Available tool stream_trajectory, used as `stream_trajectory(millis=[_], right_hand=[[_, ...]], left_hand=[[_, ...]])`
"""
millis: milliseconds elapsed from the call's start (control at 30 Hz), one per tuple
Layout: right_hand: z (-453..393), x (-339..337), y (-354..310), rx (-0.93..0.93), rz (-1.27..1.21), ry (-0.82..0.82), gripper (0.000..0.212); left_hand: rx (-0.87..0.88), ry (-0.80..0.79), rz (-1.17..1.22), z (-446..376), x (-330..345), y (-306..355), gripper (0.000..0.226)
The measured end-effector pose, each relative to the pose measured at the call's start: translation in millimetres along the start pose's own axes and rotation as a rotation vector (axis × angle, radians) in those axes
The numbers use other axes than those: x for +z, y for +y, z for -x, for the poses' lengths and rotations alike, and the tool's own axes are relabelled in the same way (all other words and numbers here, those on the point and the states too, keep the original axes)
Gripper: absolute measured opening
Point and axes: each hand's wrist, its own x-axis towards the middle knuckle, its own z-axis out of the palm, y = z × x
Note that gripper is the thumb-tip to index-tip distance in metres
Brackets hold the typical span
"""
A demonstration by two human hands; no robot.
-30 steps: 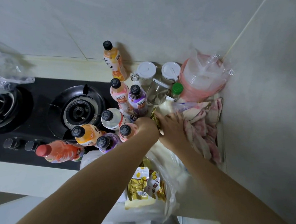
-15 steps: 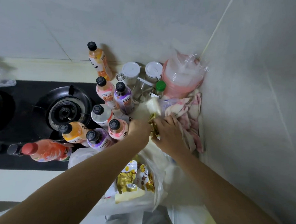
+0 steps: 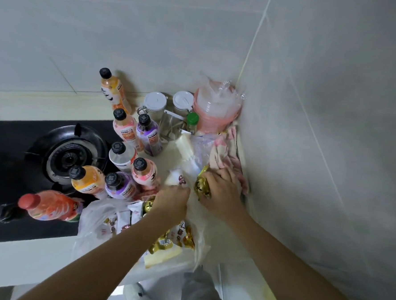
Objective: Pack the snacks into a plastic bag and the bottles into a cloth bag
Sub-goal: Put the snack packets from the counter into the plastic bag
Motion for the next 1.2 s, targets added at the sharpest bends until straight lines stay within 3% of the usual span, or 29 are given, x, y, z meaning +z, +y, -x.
stream_trajectory(millis=[233,433,633,967,1067,1200], right_hand=[[16,13,2,-0.01,0.128,-0.114,0.043],[1,14,-8,-0.052,0.202,-0.079,0.043],[-16,21,3,-0.108,0.181,-0.257,0.066],[2,32,11,-0.161,0.174,-0.31,0.064],[1,23,5,-0.169,0.128,-0.215,0.06],[-27,6,-3,-0.159,-0.021,0.002,0.036]], left_hand=[[-0.02,-0.008,0.128,-6,16,-14,0.046],[-0.018,0.029,-0.081,-26,18,-23,0.065],[-0.033,-0.075,-0.015,-45,19,-25,0.09],[-0.023,-0.075,0.029,-39,30,-28,0.075],[-0.037,-0.053,0.103,-37,23,-24,0.072],[-0.044,-0.006,0.202,-45,0,-18,0.061]])
